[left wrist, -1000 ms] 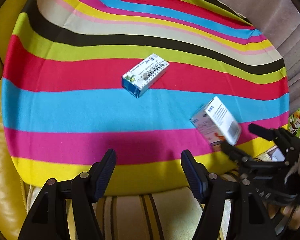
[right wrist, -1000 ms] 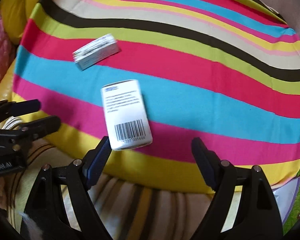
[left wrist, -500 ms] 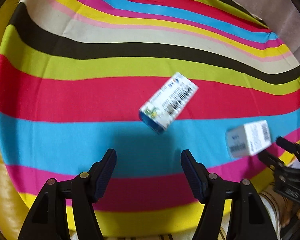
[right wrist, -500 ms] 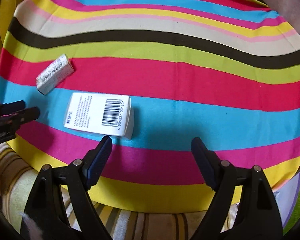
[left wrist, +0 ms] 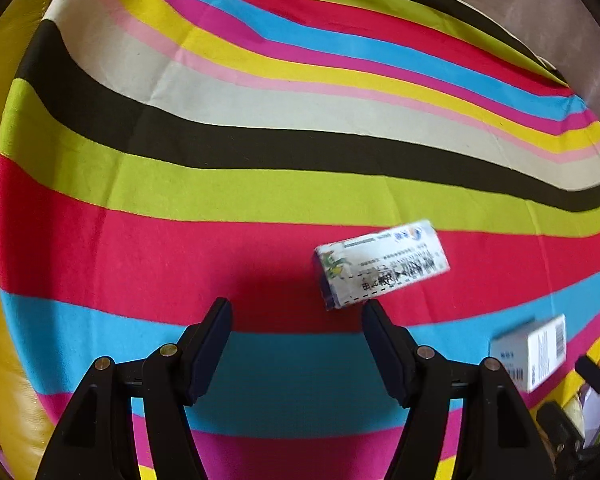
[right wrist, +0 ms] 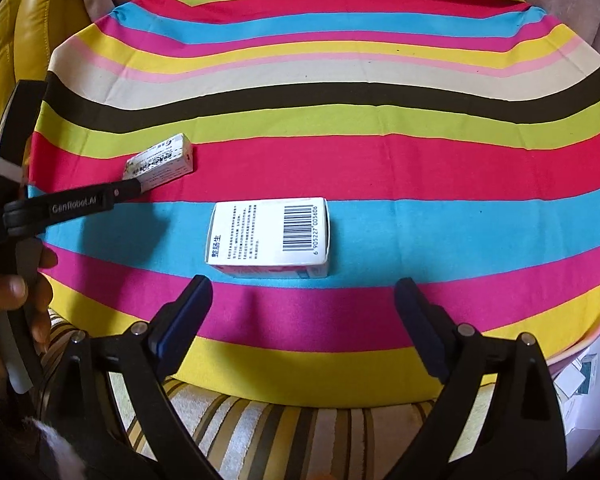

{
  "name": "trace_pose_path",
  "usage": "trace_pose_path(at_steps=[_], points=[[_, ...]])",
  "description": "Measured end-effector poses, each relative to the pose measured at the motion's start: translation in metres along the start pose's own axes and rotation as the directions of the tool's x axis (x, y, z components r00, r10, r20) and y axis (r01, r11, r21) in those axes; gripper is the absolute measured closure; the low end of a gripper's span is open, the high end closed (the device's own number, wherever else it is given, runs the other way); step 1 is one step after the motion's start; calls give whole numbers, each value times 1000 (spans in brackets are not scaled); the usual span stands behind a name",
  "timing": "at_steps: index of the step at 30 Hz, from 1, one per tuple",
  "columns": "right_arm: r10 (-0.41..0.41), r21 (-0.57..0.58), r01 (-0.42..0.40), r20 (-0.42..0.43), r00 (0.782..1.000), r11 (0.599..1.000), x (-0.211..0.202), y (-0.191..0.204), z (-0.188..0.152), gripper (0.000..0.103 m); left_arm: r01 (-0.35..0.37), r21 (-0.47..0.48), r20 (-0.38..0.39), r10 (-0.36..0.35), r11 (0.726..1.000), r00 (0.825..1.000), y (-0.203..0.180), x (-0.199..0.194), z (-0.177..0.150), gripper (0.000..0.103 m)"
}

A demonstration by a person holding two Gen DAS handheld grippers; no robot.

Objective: Organize rigid objects
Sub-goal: 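Grasp the small white box with the left gripper while the right grasps the white barcode box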

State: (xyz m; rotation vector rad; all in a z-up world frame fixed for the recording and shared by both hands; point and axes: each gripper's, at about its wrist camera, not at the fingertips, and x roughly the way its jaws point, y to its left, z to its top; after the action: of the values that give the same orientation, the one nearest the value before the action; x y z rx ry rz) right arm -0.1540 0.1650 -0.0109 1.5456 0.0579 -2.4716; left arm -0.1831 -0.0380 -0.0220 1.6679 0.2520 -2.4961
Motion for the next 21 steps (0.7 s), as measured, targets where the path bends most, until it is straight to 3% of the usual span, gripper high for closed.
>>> trace_pose_path(at_steps=[3,5,7,14,19,21], points=[[-3,1,3,8,1000,1000,1,2,-1,9,57,-54,-6,-58,997,998,-5,-4,-5,32],[-10,-2,10,15,1000,1000,3,3,-1,9,108,-80,6,-108,991,994,-10,-11,-10,17],[-10,3,10,22,1000,1000,2,3,-3,9,127,-67,25,-126,990,992,-28,-18,-10,16],[-20,16,19,53,998,1000,-3,2,-2,8,57,-147,-3,-58,987,998,-50,0,4,16],[-37,-3,37,72,997,999,-4,10,0,8,-12,-123,-26,9,992,1000,-65,12,5,17],[-47,-19,49,70,996,999,-1,15,1,7,-29,-98,-18,28,995,999,-70,9,3,26]])
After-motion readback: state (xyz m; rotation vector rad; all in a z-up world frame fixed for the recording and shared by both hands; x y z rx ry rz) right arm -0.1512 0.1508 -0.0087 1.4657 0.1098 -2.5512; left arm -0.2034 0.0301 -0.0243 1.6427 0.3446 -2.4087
